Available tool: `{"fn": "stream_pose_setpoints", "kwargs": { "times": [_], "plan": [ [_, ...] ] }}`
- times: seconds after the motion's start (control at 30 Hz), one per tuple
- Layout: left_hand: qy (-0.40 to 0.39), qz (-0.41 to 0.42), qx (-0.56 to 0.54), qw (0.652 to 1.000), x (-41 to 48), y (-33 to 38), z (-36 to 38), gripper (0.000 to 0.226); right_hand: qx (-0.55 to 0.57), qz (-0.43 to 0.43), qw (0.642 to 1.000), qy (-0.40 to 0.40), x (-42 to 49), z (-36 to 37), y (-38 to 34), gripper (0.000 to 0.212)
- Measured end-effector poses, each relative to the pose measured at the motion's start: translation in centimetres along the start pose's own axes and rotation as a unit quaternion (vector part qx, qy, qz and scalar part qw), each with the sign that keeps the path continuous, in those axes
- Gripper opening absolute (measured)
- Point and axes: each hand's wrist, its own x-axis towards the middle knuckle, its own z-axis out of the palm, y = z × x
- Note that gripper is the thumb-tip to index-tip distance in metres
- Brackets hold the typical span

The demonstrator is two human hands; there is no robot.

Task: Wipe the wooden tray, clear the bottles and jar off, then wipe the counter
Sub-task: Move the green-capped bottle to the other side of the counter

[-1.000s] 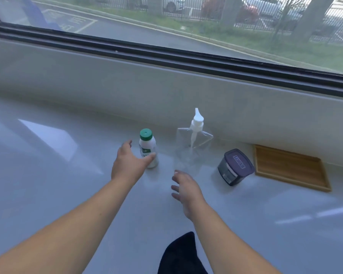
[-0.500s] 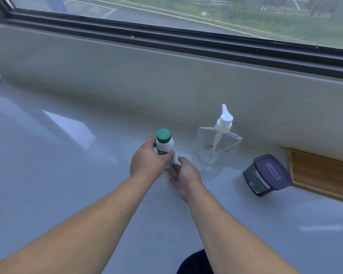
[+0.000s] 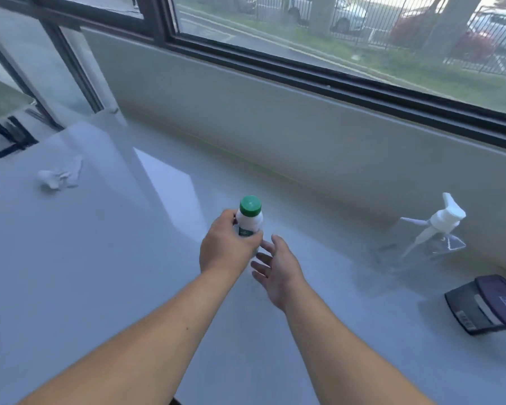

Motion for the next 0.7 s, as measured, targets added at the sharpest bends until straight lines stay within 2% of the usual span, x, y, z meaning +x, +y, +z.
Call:
{"fn": "stream_pose_setpoints", "kwargs": {
  "times": [0.37, 0.7],
  "plan": [
    [0.142, -0.099, -0.003, 0.985, 0.1, -17.9, -26.1, 0.034, -0.130, 0.041, 0.983, -0.125, -3.9, 27.3, 13.2, 0.049],
    [0.278, -0.205, -0.003, 0.938, -5.7, -34.2, -45.1, 0.035, -0.250, 0.114, 0.933, -0.231, -9.6, 47.5, 28.6, 0.051]
  ]
}}
